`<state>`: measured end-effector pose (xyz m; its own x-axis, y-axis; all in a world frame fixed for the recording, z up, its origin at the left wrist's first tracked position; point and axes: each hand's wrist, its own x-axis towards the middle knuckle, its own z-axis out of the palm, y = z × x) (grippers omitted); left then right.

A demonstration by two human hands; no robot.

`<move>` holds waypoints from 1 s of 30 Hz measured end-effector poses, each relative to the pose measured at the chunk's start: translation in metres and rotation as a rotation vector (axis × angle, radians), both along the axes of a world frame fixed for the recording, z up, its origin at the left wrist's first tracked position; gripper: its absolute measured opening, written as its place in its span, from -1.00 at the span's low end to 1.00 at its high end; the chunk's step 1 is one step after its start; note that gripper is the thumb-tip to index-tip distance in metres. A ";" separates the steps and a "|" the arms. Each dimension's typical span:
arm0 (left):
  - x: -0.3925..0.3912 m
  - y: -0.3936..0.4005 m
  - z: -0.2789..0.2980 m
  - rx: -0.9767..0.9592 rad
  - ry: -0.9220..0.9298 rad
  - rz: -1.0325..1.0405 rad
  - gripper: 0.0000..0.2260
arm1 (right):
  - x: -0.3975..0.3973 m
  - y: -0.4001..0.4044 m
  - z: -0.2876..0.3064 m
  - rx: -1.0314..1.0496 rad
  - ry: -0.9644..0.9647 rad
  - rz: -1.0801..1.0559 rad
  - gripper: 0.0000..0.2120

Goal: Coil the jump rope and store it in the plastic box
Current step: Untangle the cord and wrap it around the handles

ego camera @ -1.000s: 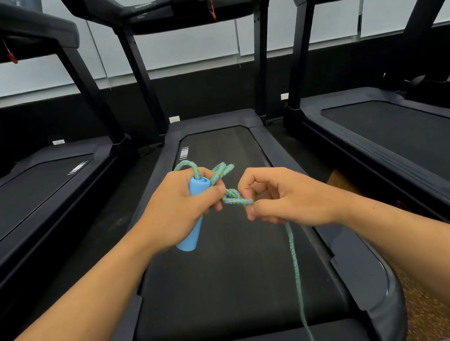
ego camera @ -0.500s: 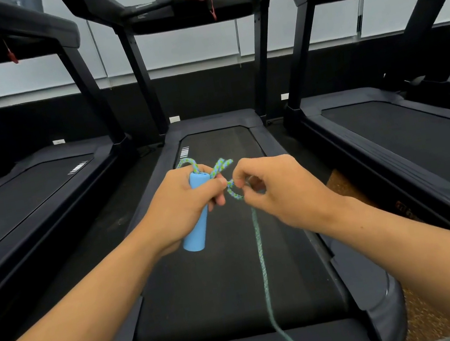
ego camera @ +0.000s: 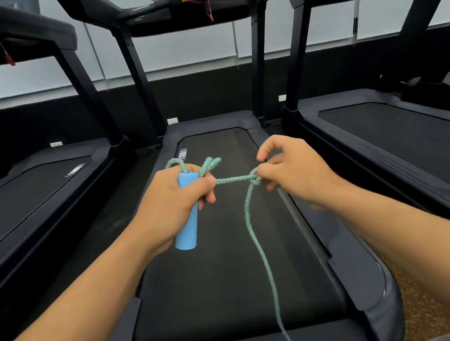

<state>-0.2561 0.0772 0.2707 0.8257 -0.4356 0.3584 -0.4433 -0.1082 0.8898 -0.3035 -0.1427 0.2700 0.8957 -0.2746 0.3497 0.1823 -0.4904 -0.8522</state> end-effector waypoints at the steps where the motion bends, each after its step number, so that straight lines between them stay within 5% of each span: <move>1: 0.001 0.001 0.000 0.002 -0.006 0.017 -0.71 | 0.000 -0.001 0.000 0.133 0.028 0.037 -0.84; 5: 0.004 0.002 0.001 -0.012 -0.035 0.063 -0.72 | 0.000 0.008 -0.004 0.355 0.161 0.217 -0.74; 10: -0.001 -0.006 -0.002 0.110 -0.110 0.101 -0.81 | 0.001 0.013 -0.006 0.461 0.217 0.340 -0.87; 21: -0.004 -0.020 -0.012 0.223 -0.087 0.156 -0.74 | 0.002 0.023 -0.008 0.501 0.115 0.324 -0.80; 30: -0.004 -0.031 -0.010 0.281 -0.291 0.362 -0.73 | 0.009 0.037 -0.012 0.667 0.111 0.259 -0.75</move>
<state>-0.2606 0.0464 0.2612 0.8247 -0.2538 0.5054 -0.5575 -0.5153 0.6509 -0.2944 -0.1056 0.2576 0.9815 -0.1718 0.0848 0.1171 0.1874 -0.9753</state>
